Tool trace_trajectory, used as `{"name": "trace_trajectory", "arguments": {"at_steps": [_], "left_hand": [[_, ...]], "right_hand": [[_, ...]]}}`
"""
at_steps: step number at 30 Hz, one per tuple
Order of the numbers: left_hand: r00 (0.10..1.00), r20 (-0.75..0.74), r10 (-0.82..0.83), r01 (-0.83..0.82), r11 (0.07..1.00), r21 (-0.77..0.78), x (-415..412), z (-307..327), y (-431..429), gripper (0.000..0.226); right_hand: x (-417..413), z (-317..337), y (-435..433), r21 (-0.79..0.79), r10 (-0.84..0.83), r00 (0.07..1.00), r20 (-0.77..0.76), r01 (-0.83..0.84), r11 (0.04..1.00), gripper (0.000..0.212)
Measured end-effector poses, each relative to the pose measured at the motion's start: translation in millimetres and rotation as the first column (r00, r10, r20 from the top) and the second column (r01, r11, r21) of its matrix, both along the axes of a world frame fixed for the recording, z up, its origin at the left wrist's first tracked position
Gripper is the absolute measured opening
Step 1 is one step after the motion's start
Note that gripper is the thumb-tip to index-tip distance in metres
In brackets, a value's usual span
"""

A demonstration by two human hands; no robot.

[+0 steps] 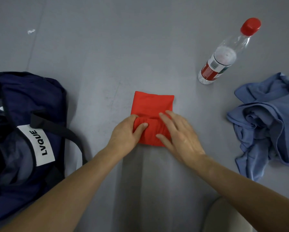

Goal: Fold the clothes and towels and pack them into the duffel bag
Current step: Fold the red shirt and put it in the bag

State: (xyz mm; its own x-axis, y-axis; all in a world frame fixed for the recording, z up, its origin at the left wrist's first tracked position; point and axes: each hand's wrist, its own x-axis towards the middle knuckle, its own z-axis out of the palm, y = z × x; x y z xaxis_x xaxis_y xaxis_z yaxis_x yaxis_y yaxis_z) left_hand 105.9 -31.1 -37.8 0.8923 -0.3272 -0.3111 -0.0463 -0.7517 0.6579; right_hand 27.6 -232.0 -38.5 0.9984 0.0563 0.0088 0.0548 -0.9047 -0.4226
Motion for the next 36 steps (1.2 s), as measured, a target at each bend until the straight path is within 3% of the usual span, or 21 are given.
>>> {"name": "trace_trajectory", "arguments": {"at_steps": [2,4,8,12,15,21,25,28,30,36], "left_hand": [[0.997,0.08,-0.014,0.004,0.993,0.12,-1.8,-4.2,-5.8,0.041],[0.975,0.215,-0.058,0.014,0.98,0.2,-1.1,-4.8,-9.0,0.05],[0.764,0.551,-0.335,0.265,0.942,0.205,-2.8,-8.1,-3.6,0.046],[0.731,0.304,-0.611,0.516,0.787,0.338,3.5,-19.7,27.1,0.088],[0.714,0.268,-0.646,0.555,0.757,0.346,14.7,-19.4,31.9,0.091],[0.797,0.265,-0.543,0.49,0.837,0.243,8.5,-15.6,25.9,0.081],[0.871,0.207,-0.445,0.431,0.896,0.109,7.4,-0.3,22.1,0.068],[0.931,0.033,-0.362,0.361,0.932,0.034,9.9,11.3,24.1,0.052],[0.952,-0.139,-0.273,0.276,0.961,0.001,10.7,14.7,27.3,0.051],[0.938,-0.344,-0.04,0.022,0.998,-0.055,19.7,11.2,21.3,0.049]], "right_hand": [[-5.3,-5.6,2.7,-0.127,0.189,0.981,-0.046,-0.193,0.973,0.077],[-7.1,-11.3,8.3,-0.164,0.192,0.965,-0.181,-0.222,0.961,0.087],[0.5,-11.4,10.1,-0.172,0.135,0.962,-0.239,-0.179,0.969,0.088],[3.2,-13.8,9.7,-0.16,0.134,0.954,-0.269,-0.182,0.97,0.09],[8.5,-12.3,10.7,-0.143,0.13,0.951,-0.281,-0.175,0.974,0.093],[10.3,-11.0,5.7,-0.138,0.152,0.943,-0.295,-0.2,0.97,0.101],[17.6,-3.9,2.8,-0.03,0.172,0.936,-0.308,-0.19,0.981,0.09],[18.4,5.4,-0.3,0.187,0.113,0.922,-0.371,-0.045,0.981,0.07],[17.5,10.9,-0.6,0.249,0.05,0.883,-0.468,0.077,0.965,0.055],[35.5,15.5,-2.5,0.366,0.0,0.832,-0.554,0.244,0.898,0.052]]}}
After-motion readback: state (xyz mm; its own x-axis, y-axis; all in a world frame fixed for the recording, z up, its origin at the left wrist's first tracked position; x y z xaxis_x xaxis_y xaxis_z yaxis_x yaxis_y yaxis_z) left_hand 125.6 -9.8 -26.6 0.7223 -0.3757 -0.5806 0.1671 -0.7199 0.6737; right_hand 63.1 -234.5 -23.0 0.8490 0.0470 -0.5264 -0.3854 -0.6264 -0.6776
